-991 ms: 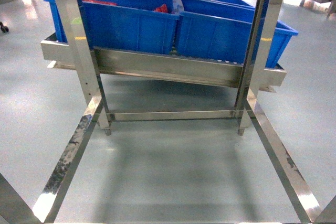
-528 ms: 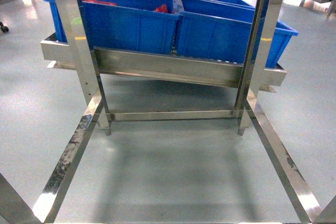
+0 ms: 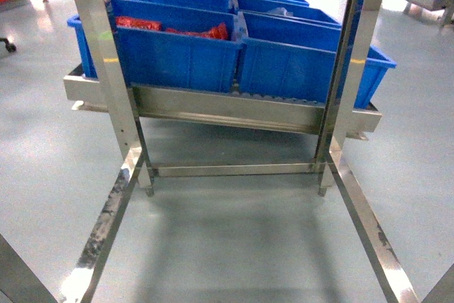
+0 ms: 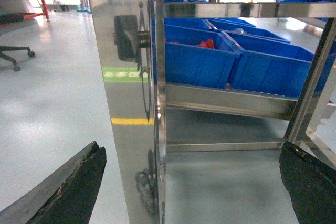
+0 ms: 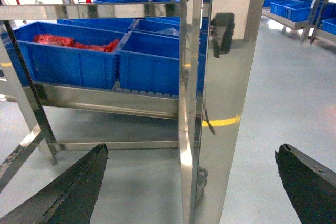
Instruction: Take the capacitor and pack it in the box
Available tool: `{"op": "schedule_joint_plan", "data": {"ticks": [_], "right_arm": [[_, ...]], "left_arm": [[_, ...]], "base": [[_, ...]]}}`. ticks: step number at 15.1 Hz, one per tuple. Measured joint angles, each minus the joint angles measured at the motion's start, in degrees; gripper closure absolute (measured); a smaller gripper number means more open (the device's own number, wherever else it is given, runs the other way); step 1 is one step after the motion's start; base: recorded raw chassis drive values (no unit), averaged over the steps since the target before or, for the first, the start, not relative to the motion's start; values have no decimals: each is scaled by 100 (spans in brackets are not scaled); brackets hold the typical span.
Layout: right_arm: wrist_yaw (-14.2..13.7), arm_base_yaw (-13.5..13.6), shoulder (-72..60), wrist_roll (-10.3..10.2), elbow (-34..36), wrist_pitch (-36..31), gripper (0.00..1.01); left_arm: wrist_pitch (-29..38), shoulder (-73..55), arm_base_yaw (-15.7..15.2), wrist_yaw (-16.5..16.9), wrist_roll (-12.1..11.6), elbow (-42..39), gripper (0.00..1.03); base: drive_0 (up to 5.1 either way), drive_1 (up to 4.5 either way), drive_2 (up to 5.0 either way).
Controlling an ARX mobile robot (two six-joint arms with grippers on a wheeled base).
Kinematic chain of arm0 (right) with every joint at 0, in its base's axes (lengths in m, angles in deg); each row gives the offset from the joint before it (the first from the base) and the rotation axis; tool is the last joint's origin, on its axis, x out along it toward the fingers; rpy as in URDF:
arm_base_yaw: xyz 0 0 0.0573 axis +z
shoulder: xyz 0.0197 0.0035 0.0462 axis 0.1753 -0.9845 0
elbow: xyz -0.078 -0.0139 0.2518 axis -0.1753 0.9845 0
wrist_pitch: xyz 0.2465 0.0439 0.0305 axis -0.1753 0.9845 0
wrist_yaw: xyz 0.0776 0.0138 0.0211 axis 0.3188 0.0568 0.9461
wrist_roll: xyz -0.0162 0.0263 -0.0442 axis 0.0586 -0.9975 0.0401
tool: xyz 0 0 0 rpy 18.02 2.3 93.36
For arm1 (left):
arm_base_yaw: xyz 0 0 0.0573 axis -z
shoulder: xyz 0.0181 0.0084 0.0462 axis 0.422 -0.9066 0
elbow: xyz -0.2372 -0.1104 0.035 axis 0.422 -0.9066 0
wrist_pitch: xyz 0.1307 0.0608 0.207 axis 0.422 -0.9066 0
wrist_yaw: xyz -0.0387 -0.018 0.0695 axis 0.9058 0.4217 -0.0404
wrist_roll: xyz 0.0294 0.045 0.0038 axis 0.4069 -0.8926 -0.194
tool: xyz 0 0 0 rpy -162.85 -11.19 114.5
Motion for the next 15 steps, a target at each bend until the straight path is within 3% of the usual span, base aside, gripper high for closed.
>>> {"op": "schedule_joint_plan", "data": {"ticks": [15], "right_arm": [[-9, 0, 0, 11, 0, -9, 3]], "left_arm": [[7, 0, 0, 9, 2, 0, 5]], "base": [[0, 0, 0]]}}
